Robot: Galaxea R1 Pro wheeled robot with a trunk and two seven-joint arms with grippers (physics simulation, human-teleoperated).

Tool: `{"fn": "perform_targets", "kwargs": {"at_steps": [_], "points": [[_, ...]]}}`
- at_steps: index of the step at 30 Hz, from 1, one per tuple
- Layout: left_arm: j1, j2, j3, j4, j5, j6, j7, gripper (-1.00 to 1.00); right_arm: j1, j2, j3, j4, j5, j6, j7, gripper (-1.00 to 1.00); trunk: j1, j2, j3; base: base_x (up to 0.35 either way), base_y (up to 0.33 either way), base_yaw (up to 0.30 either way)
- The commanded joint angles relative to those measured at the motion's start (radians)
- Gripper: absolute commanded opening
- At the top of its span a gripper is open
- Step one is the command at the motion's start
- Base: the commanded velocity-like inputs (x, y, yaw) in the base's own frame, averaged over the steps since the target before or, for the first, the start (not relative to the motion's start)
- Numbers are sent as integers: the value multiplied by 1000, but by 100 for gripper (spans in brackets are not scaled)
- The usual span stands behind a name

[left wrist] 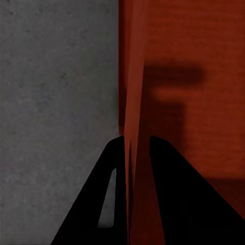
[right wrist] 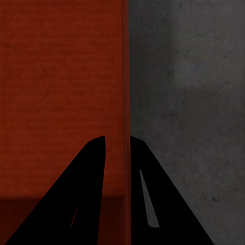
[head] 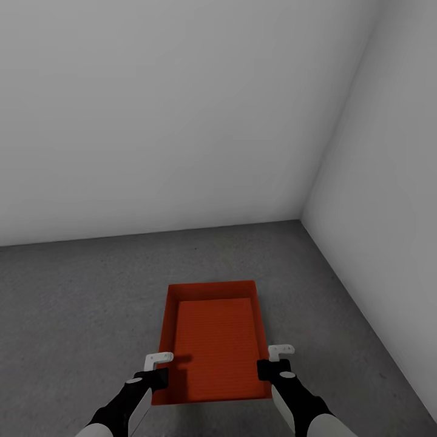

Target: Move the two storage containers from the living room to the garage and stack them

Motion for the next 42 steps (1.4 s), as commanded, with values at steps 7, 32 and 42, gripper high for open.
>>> {"fn": "perform_targets", "kwargs": {"at_steps": [7,32,42], "points": [[2,0,-24,-3,-4,4,-37,-100,-18,1,-39,-1,7,8,-15,-100,0,0,-1,0,0,0],[2,-1,-24,-3,-4,3,-37,-100,-18,1,-39,-1,7,8,-15,-100,38,-70,-32,0,0,0],[2,0,-24,-3,-4,4,-37,-100,-19,1,-39,-1,7,8,-15,-100,38,-70,-32,0,0,0]]}}
